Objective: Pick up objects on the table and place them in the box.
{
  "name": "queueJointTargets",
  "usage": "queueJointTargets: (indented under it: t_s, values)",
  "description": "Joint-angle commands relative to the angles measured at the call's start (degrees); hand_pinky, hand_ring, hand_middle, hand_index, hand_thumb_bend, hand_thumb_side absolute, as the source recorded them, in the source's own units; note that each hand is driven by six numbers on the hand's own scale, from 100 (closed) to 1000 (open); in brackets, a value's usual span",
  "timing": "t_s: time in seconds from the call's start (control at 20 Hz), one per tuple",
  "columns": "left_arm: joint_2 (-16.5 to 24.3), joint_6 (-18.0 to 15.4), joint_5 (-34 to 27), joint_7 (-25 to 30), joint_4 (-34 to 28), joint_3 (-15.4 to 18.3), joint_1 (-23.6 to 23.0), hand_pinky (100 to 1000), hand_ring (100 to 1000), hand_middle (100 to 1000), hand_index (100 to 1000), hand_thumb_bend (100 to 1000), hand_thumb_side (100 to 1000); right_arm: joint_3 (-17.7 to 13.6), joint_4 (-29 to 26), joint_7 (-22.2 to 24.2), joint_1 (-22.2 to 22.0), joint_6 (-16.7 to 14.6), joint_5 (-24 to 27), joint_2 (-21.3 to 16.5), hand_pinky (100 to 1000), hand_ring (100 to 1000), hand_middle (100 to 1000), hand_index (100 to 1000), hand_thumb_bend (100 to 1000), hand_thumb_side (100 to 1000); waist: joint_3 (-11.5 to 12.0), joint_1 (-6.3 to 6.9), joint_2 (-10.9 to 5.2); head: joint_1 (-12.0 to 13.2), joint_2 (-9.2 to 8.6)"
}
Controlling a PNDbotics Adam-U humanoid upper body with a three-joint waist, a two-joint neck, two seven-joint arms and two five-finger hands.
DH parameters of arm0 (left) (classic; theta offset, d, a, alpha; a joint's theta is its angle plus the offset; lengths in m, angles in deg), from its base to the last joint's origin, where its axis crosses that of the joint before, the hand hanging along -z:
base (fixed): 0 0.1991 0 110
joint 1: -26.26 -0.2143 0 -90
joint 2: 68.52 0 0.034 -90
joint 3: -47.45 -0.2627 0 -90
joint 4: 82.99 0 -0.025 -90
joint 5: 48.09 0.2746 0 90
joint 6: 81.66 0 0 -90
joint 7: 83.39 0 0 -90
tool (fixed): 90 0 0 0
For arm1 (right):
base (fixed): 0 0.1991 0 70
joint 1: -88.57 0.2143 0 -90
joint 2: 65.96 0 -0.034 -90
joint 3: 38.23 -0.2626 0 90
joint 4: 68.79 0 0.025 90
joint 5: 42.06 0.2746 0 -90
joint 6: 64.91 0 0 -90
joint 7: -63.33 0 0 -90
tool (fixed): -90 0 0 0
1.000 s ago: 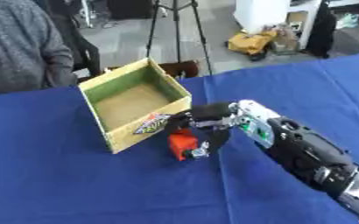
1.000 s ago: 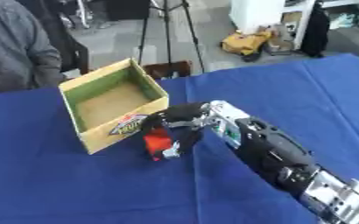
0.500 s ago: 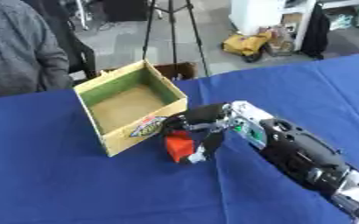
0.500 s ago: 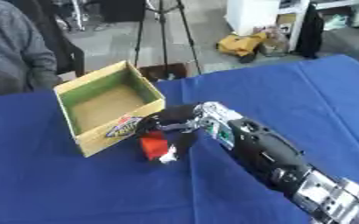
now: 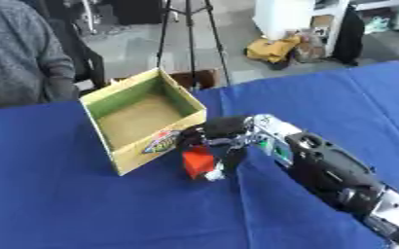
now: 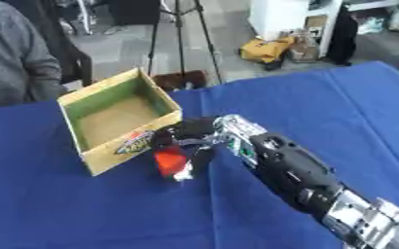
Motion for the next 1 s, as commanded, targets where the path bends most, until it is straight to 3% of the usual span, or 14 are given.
queueJointTargets:
  t_s: [0.05,0.1,0.45,0.55,0.6,0.65,0.7,0.85,0.9,1.0]
  values:
    - [0.2,-0.1,-0.3,0.2,-1.1,-0.1,0.3,495,793,639,593,100,975,-0.3,-0.2,-0.5,1.1,0.0,-0.6,-1.1,809,1000,907,931,324,816,0.1,-0.16,-0.78,-0.2,-0.5]
    - [0.2,-0.1,-0.3,0.2,-1.1,-0.1,0.3,495,793,638,594,100,974,-0.2,-0.1,-0.5,1.0,-0.1,-0.7,-1.1,810,1000,900,915,330,862,0.1,-0.16,-0.78,-0.2,-0.53]
    - [0.2,-0.1,-0.3,0.2,-1.2,-0.1,0.3,495,793,638,594,100,974,-0.1,0.4,0.6,-0.1,-1.1,-3.3,-1.3,804,1000,884,884,311,802,-0.2,-0.03,-0.82,-0.2,-0.77]
    - [0.2,-0.1,-0.3,0.2,-1.2,-0.1,0.3,495,793,638,594,100,974,-0.1,0.4,0.4,-0.2,-1.3,-3.8,-1.4,800,994,873,866,302,744,-0.3,-0.01,-0.82,-0.3,-0.79]
    - [0.2,-0.1,-0.3,0.2,-1.2,-0.1,0.3,495,792,638,594,100,974,-0.1,0.4,0.3,-0.3,-1.5,-4.0,-1.4,794,984,860,840,280,623,-0.3,0.01,-0.82,-0.3,-0.81]
    - [0.2,-0.1,-0.3,0.2,-1.2,-0.1,0.3,495,793,638,594,100,974,-0.1,0.3,0.2,-0.3,-1.6,-4.1,-1.4,791,980,853,827,268,560,-0.3,0.02,-0.81,-0.3,-0.83]
    - [0.2,-0.1,-0.3,0.2,-1.2,-0.1,0.3,495,792,638,594,100,974,-0.1,0.3,0.1,-0.3,-1.6,-4.2,-1.4,784,970,836,783,178,462,-0.3,0.02,-0.81,-0.3,-0.85]
    - [0.2,-0.1,-0.3,0.2,-1.2,-0.1,0.3,495,792,638,594,100,974,-0.3,0.1,-0.7,-0.5,-1.4,-3.9,-1.6,776,961,815,711,100,419,-0.4,-0.01,-0.81,-0.3,-0.93]
    - [0.2,-0.1,-0.3,0.2,-1.2,-0.1,0.3,495,792,637,594,100,974,-0.3,0.0,-1.0,-0.5,-1.2,-3.9,-1.6,768,951,799,547,100,347,-0.4,-0.01,-0.82,-0.3,-0.95]
    - [0.2,0.0,-0.2,0.2,-1.2,-0.1,0.3,495,792,637,594,100,974,-0.6,-0.3,-2.0,-0.4,-0.5,-3.3,-1.7,763,949,793,420,100,292,-0.5,-0.03,-0.86,-0.3,-1.01]
